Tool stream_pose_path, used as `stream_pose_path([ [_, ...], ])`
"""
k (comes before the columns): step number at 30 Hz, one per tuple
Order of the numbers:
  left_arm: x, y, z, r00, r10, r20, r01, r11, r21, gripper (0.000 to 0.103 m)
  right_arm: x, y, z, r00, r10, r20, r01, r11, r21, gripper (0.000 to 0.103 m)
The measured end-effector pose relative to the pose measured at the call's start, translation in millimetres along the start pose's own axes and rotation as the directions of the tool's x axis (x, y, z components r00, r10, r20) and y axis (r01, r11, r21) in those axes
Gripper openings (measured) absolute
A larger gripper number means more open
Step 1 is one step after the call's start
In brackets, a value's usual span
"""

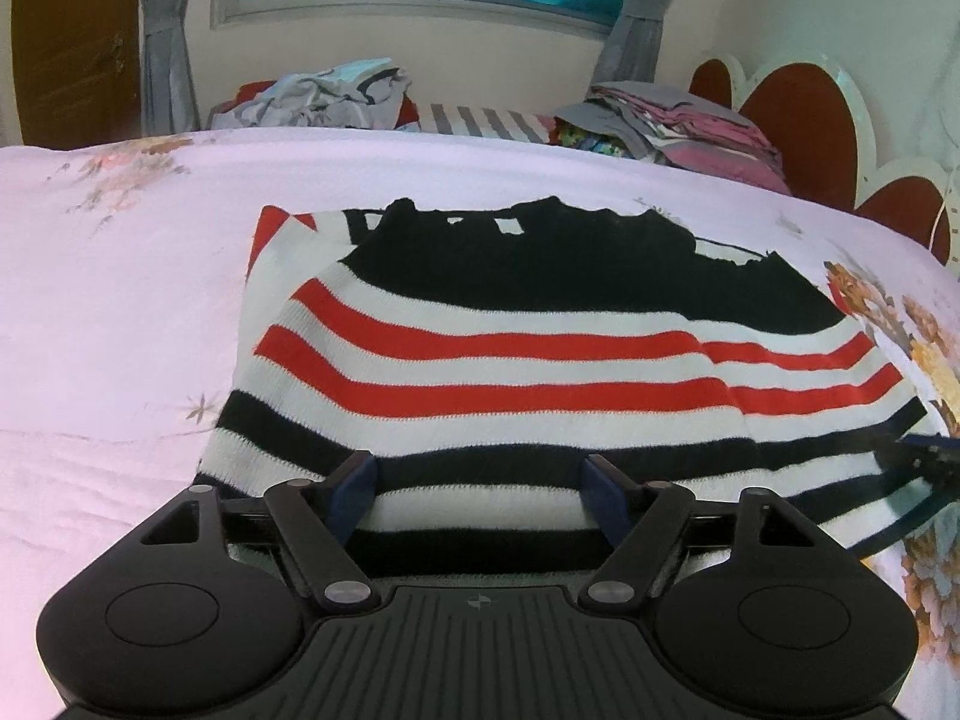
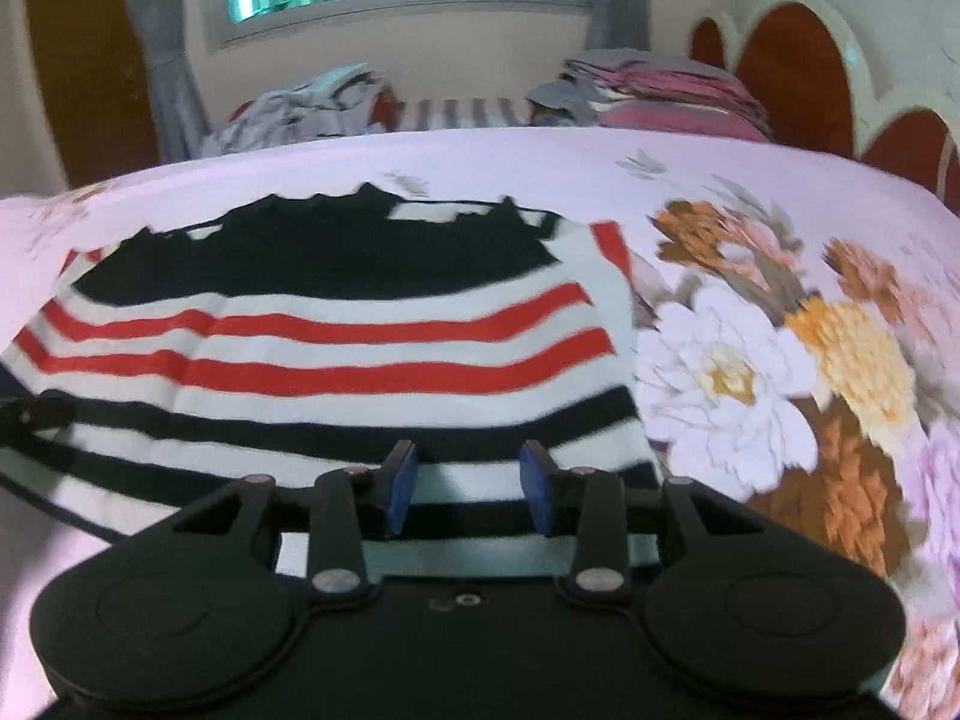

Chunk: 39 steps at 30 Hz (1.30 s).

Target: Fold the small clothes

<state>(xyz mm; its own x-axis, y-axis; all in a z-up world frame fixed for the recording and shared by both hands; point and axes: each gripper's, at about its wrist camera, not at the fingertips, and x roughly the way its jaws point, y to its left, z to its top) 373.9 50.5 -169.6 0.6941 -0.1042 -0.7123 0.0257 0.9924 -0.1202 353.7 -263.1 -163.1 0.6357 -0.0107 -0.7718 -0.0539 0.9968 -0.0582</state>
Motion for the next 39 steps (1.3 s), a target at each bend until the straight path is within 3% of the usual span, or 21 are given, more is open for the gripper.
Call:
stream_pose_path([
  [11,-10,24,-6,1.000,-0.012,-0.008,0.012,1.000,-0.022,0.074,-10,3,-1,0.999,-0.045,-0.016,0.045,0.998,-0.039,0.037],
  [14,-18,27,-5,1.000,-0.011,-0.022,0.009,0.999,-0.053,0.074,-21,11,9,0.999,0.030,0.029,-0.028,0.999,-0.044,0.040],
  [16,-24,30,-6,0.998,-0.046,-0.039,0.043,0.995,-0.090,0.075,-22,20,17,0.997,0.053,0.053,-0.048,0.996,-0.081,0.044],
  [19,-31,39,-11,0.996,-0.067,-0.051,0.056,0.981,-0.187,0.081,-14,25,25,0.993,0.110,0.047,-0.107,0.992,-0.064,0.044],
  [22,-39,49,-18,0.995,-0.080,-0.057,0.058,0.949,-0.311,0.084,-4,32,33,0.986,0.164,0.041,-0.162,0.986,-0.048,0.044],
  [26,-43,54,-30,0.992,-0.106,-0.073,0.067,0.913,-0.402,0.088,10,48,41,0.978,0.204,0.047,-0.202,0.978,-0.060,0.048],
  [29,-39,58,-40,0.987,-0.145,-0.076,0.090,0.870,-0.485,0.088,17,60,45,0.972,0.229,0.048,-0.227,0.973,-0.039,0.048],
  [35,-25,67,-48,0.985,-0.170,0.001,0.137,0.789,-0.600,0.089,28,91,55,0.969,0.241,0.059,-0.238,0.970,-0.057,0.049],
  [39,-9,78,-58,0.978,-0.189,0.087,0.198,0.718,-0.667,0.090,46,106,46,0.983,0.183,0.016,-0.180,0.979,-0.091,0.050],
])
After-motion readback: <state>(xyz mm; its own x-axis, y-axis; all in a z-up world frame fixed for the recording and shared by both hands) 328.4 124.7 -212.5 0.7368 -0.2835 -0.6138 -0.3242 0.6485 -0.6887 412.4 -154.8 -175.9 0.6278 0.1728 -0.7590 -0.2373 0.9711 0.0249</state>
